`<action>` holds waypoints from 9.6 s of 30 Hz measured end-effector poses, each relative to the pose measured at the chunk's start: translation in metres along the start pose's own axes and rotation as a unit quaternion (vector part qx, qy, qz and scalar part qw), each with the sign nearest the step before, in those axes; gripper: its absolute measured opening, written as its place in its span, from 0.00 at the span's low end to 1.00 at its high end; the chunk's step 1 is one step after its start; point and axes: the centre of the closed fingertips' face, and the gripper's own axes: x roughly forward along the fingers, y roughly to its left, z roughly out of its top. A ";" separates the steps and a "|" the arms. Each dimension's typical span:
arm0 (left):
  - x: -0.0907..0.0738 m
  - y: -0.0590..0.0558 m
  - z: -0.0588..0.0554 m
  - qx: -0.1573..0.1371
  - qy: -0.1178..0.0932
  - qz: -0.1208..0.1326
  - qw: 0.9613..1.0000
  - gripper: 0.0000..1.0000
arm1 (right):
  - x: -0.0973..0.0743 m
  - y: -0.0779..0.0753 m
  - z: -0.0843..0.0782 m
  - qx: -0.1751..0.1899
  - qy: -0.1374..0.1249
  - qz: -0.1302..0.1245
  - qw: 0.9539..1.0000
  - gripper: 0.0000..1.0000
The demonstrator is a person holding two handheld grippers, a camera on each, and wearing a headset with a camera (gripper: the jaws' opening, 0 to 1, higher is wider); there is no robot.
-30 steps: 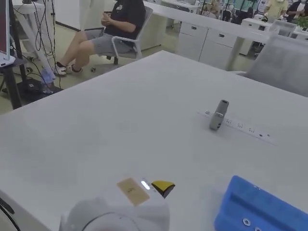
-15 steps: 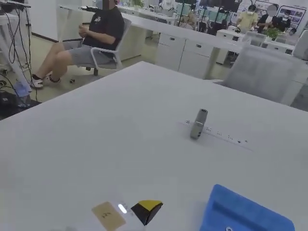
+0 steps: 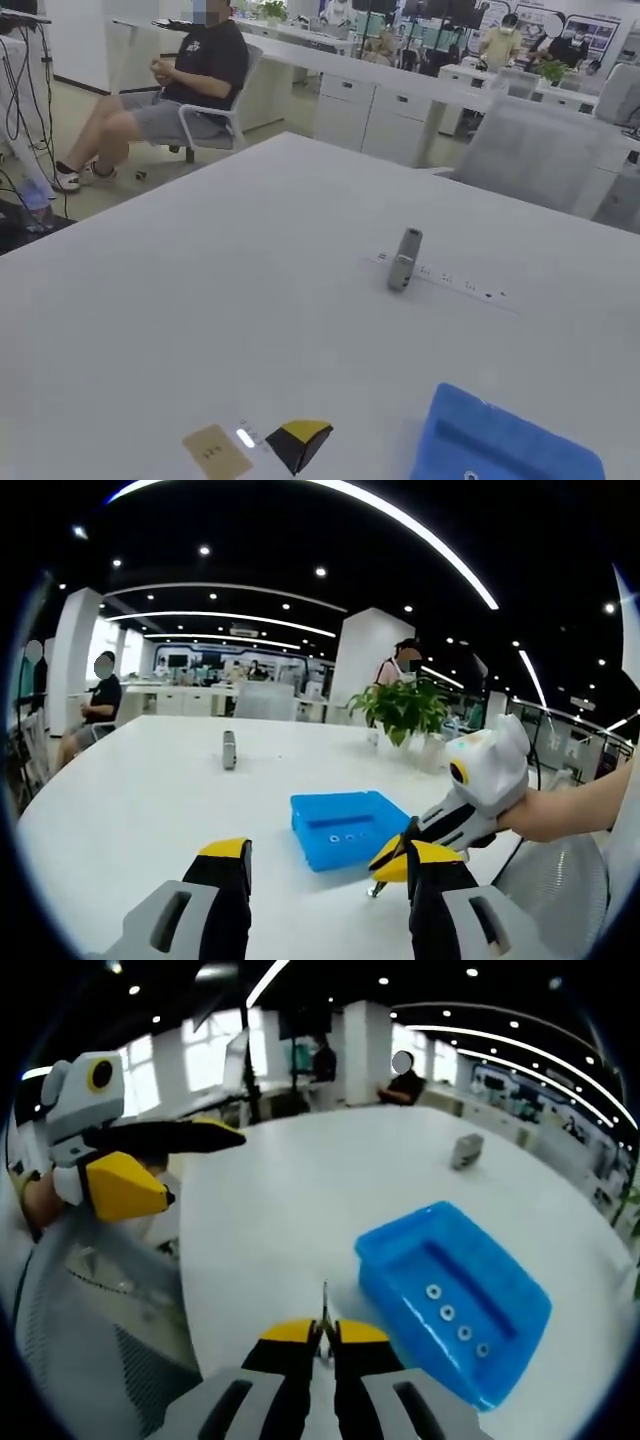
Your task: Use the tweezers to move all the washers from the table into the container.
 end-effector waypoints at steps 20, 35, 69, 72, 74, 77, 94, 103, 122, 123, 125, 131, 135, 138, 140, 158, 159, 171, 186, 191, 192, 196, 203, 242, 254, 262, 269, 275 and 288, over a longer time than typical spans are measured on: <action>0.001 0.001 -0.003 0.002 0.008 0.002 1.000 0.62 | -0.020 -0.025 0.052 0.030 -0.072 -0.018 0.997 0.03; 0.002 -0.001 -0.004 0.004 0.011 -0.002 1.000 0.62 | -0.016 -0.033 0.075 0.029 -0.098 -0.021 0.995 0.03; 0.003 -0.003 -0.010 0.011 0.025 -0.008 1.000 0.60 | 0.037 -0.090 0.068 0.006 -0.041 -0.027 0.999 0.03; 0.004 -0.003 -0.011 0.011 0.027 -0.008 1.000 0.60 | 0.042 -0.092 0.064 0.008 -0.034 -0.025 0.999 0.03; 0.004 -0.003 -0.011 0.011 0.028 -0.008 1.000 0.60 | 0.045 -0.091 0.061 0.009 -0.028 -0.024 0.999 0.03; 0.004 -0.003 -0.012 0.012 0.029 -0.009 0.999 0.60 | 0.047 -0.090 0.056 0.009 -0.021 -0.023 0.999 0.03; 0.004 -0.004 -0.013 0.014 0.033 -0.010 0.999 0.59 | 0.045 -0.092 0.056 0.024 -0.027 -0.020 0.999 0.04; 0.004 -0.003 -0.013 0.013 0.033 -0.008 0.999 0.59 | 0.033 -0.096 0.073 0.023 -0.055 -0.032 0.998 0.04; 0.002 -0.009 -0.006 0.003 0.015 -0.023 1.000 0.61 | -0.021 -0.080 0.082 0.004 -0.093 -0.054 0.994 0.04; 0.003 -0.011 -0.007 0.000 0.017 -0.029 0.999 0.62 | -0.024 -0.078 0.081 0.003 -0.094 -0.054 0.994 0.04; 0.004 -0.016 -0.011 -0.010 0.030 -0.044 0.999 0.62 | -0.030 -0.075 0.080 0.003 -0.099 -0.053 0.994 0.04; 0.005 -0.027 -0.024 -0.033 0.068 -0.078 0.994 0.61 | -0.047 -0.062 0.071 0.011 -0.109 -0.051 0.993 0.04; 0.004 -0.033 -0.029 -0.037 0.090 -0.102 0.990 0.60 | -0.052 -0.051 0.057 0.011 -0.105 -0.042 0.994 0.04; 0.003 -0.037 -0.043 -0.038 0.131 -0.128 0.982 0.54 | -0.054 -0.044 0.045 0.012 -0.099 -0.034 0.994 0.04; 0.002 -0.042 -0.049 -0.026 0.151 -0.152 0.976 0.53 | -0.055 -0.039 0.036 0.015 -0.096 -0.023 0.995 0.04; 0.004 -0.071 -0.060 0.078 0.229 -0.264 0.934 0.21 | -0.037 0.007 -0.026 -0.136 -0.022 0.094 0.986 0.04; 0.005 -0.072 -0.060 0.079 0.232 -0.268 0.932 0.21 | -0.035 0.009 -0.027 -0.137 -0.021 0.097 0.986 0.04; 0.026 -0.084 -0.038 0.158 0.252 -0.302 0.906 0.18 | -0.026 0.020 -0.023 -0.133 -0.045 0.123 0.983 0.03; 0.038 -0.102 -0.028 0.320 0.296 -0.366 0.822 0.00 | -0.021 0.029 -0.021 -0.154 -0.048 0.128 0.979 0.03; 0.043 -0.104 -0.034 0.347 0.310 -0.364 0.806 0.00 | -0.021 0.029 -0.021 -0.146 -0.052 0.128 0.980 0.03; 0.043 -0.105 -0.035 0.347 0.315 -0.364 0.805 0.00 | -0.021 0.029 -0.021 -0.145 -0.053 0.128 0.980 0.03; 0.041 -0.103 -0.035 0.337 0.320 -0.355 0.811 0.00 | -0.020 0.029 -0.021 -0.134 -0.055 0.129 0.981 0.04; 0.030 -0.086 -0.038 0.324 0.326 -0.337 0.822 0.00 | -0.015 0.033 -0.021 -0.050 -0.045 0.141 0.988 0.17; 0.033 -0.032 -0.127 0.363 0.469 -0.306 0.744 0.00 | -0.202 -0.066 -0.024 0.014 -0.238 -0.224 0.945 0.82; 0.033 -0.027 -0.132 0.376 0.488 -0.304 0.727 0.00 | -0.206 -0.071 -0.028 0.036 -0.251 -0.221 0.942 0.78; 0.029 -0.032 -0.135 0.334 0.462 -0.283 0.771 0.09 | -0.216 -0.079 -0.030 0.071 -0.274 -0.226 0.932 0.79; 0.031 -0.028 -0.109 0.259 0.380 -0.201 0.865 0.28 | -0.218 -0.084 -0.033 0.071 -0.270 -0.246 0.928 0.80; 0.031 -0.031 -0.057 0.193 0.242 -0.134 0.942 0.53 | -0.215 -0.088 -0.039 0.040 -0.230 -0.275 0.933 0.81; -0.003 0.005 0.032 0.024 -0.025 0.038 0.999 0.99 | -0.211 -0.086 -0.035 -0.004 -0.214 -0.288 0.934 0.85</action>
